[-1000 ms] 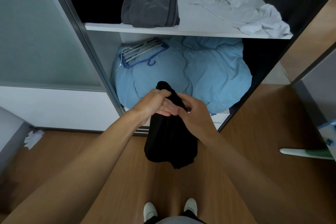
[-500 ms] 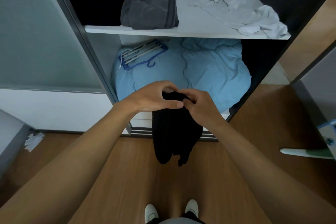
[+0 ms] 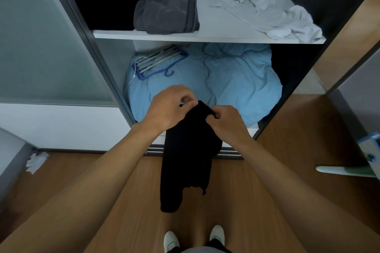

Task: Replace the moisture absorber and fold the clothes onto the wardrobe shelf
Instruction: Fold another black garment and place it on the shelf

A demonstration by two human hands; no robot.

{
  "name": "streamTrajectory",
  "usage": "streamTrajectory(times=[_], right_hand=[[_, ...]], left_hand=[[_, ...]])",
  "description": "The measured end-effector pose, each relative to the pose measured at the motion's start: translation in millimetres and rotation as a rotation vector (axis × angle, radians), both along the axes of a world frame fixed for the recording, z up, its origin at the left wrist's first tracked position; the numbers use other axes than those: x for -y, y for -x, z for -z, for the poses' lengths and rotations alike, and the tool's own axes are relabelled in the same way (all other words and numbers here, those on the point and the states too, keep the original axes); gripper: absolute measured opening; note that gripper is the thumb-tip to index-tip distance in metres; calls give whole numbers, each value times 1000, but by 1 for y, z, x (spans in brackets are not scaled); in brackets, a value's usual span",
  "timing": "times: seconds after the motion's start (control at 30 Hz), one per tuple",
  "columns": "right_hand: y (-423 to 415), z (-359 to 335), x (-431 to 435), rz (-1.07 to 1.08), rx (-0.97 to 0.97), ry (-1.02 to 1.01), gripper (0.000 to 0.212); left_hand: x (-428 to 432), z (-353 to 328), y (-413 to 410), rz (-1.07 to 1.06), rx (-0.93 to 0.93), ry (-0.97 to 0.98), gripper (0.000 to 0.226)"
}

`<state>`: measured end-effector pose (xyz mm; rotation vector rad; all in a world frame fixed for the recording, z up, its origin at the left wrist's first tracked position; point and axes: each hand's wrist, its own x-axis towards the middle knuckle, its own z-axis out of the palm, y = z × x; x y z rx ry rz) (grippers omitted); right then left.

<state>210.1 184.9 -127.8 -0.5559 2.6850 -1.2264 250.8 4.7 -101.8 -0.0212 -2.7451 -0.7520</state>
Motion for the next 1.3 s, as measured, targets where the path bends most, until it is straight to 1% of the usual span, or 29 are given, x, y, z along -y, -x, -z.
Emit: streamTrajectory(times=[0.03, 0.07, 0.1, 0.2, 0.23, 0.3, 0.4, 0.43, 0.5, 0.53, 0.6, 0.63, 0.7, 0.73, 0.77, 0.8, 0.83, 0.87, 0.9, 0.93, 1.0, 1.07, 1.1, 1.13, 1.17, 1.2, 1.23, 1.3], right_hand=[[1, 0, 1, 28, -10, 12, 42], [2, 0, 3, 47, -15, 31, 41], [1, 0, 6, 58, -31, 54, 39], [-10, -1, 16, 30, -138, 126, 32], [-17, 1, 20, -7, -173, 138, 28], [-30, 4, 29, -68, -212, 149, 21], [-39, 6, 37, -138, -170, 188, 14], [-41, 6, 37, -193, -147, 190, 14], [-39, 1, 31, -262, -133, 217, 25], [-34, -3, 26, -235, -156, 250, 27], [-15, -10, 13, -94, -204, 299, 30], [-3, -14, 7, -48, -167, 305, 38], [16, -23, 0, -107, 64, 305, 58], [20, -24, -1, -168, 198, 307, 57], [22, -24, -1, -217, 306, 320, 46], [24, -23, -2, -229, 350, 336, 30], [24, -23, -2, -211, 338, 359, 17], [24, -23, -3, -183, 298, 391, 16], [24, -23, -4, -156, 251, 413, 20], [24, -23, -4, -149, 209, 426, 20], [21, -24, -3, -169, 166, 452, 13], [18, -23, -5, -170, 194, 515, 15], [17, -24, -8, -166, 202, 530, 18], [17, -25, -12, -175, 214, 532, 19], [18, -26, -17, -186, 234, 516, 14], [19, -28, -21, -202, 259, 485, 6], [19, -29, -24, -218, 281, 445, 7], [20, -32, -27, -258, 324, 339, 29]], left_hand=[[-3, 1, -2, -78, -82, -15, 15], [-5, 2, -3, -149, -94, -58, 21], [-6, 2, -5, -189, -18, -149, 28], [-15, 0, -7, -172, 453, -575, 48], [-19, 1, -7, -174, 524, -685, 51], [-23, 4, -6, -194, 497, -818, 47], [-18, 6, -3, -209, 413, -880, 28], [-14, 7, -4, -218, 398, -919, 24], [-6, 6, -8, -185, 373, -1019, 26], [-3, 6, -10, -139, 360, -1030, 28], [0, 2, -14, -30, 350, -939, 30], [0, -2, -15, 12, 348, -890, 28], [1, -9, -15, 82, 344, -840, 25], [1, -10, -14, 109, 336, -826, 23], [1, -12, -15, 125, 326, -811, 23], [1, -12, -14, 138, 315, -790, 24], [1, -12, -13, 146, 305, -765, 28], [2, -10, -12, 148, 295, -743, 33], [2, -10, -12, 141, 290, -732, 35], [3, -8, -12, 133, 283, -733, 34], [8, 1, -14, 121, 285, -755, 23], [15, 10, -19, 102, 323, -777, 12], [16, 14, -22, 99, 334, -789, 12], [17, 17, -23, 92, 321, -788, 24], [17, 19, -23, 78, 299, -783, 32], [16, 20, -22, 67, 274, -765, 33], [14, 18, -21, 77, 258, -738, 34], [8, 13, -18, 153, 240, -655, 34]])
